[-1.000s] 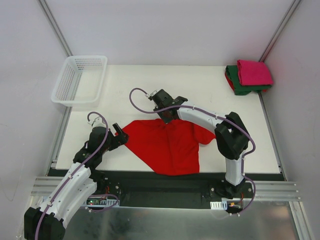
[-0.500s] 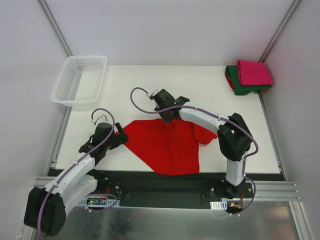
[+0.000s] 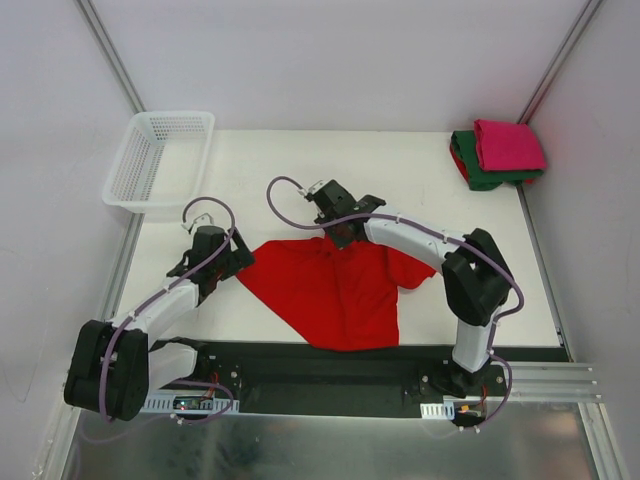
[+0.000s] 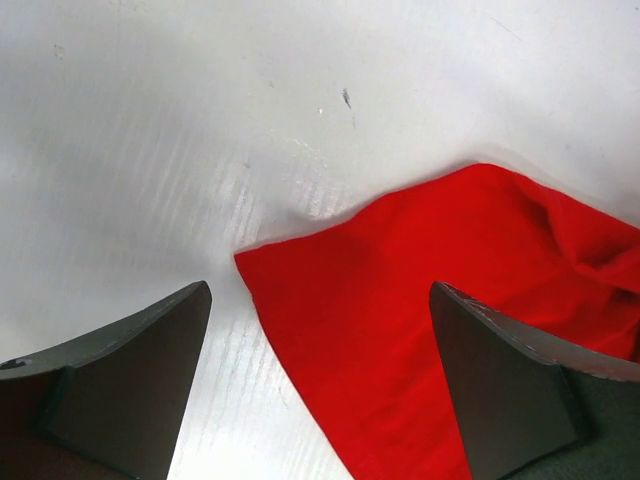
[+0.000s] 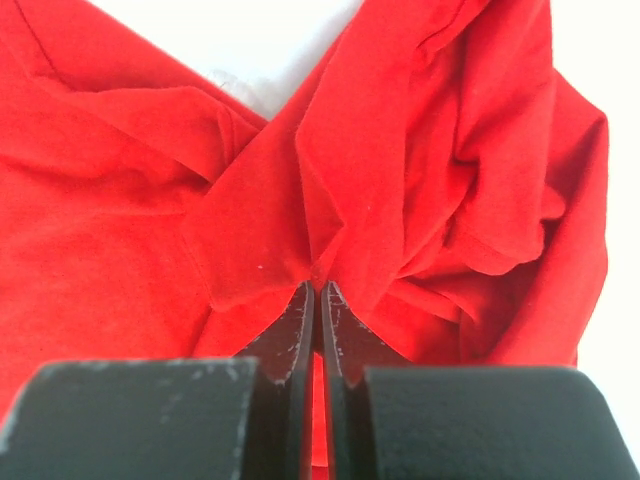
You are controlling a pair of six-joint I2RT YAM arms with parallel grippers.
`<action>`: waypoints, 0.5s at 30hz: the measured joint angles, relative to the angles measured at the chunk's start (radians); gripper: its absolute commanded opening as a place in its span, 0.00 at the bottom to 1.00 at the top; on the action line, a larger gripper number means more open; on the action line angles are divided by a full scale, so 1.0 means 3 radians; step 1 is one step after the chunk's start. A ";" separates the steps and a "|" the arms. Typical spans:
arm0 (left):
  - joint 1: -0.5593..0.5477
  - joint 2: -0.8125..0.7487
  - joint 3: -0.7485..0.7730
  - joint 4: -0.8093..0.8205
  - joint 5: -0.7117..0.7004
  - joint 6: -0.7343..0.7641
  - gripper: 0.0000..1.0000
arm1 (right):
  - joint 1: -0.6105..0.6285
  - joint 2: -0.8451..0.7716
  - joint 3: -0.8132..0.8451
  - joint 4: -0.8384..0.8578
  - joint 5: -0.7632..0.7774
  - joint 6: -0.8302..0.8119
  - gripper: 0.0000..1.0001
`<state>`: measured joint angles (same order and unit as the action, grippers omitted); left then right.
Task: Fold and stack the t-shirts
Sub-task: Flatten out the tshirt
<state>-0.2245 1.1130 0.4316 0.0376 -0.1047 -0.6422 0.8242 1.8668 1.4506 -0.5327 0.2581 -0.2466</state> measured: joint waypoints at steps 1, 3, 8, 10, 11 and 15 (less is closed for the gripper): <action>0.0013 0.0024 0.0000 0.0014 0.0000 0.0000 0.89 | -0.0008 -0.0014 -0.0003 0.0004 0.0000 0.0000 0.01; 0.0019 0.0085 0.0001 0.0036 0.0001 0.0000 0.89 | -0.0024 -0.0036 -0.0008 0.0014 0.0001 0.0000 0.01; 0.0036 0.0295 0.0078 0.0085 0.0058 -0.0017 0.87 | -0.0050 -0.0055 -0.0013 0.0018 0.0000 0.0000 0.01; 0.0036 0.0379 0.0122 0.0130 0.0079 -0.0027 0.83 | -0.0052 -0.0057 -0.0013 0.0018 0.0000 0.0000 0.01; 0.0036 0.0429 0.0145 0.0164 0.0085 -0.0041 0.76 | -0.0057 -0.0057 -0.0013 0.0017 0.0000 0.0000 0.01; 0.0036 0.0551 0.0182 0.0263 0.0098 -0.0090 0.50 | -0.0065 -0.0069 -0.0025 0.0018 -0.0001 0.0000 0.01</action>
<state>-0.2138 1.2781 0.4862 0.1165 -0.0753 -0.6693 0.8047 1.8462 1.4429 -0.5274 0.2577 -0.2466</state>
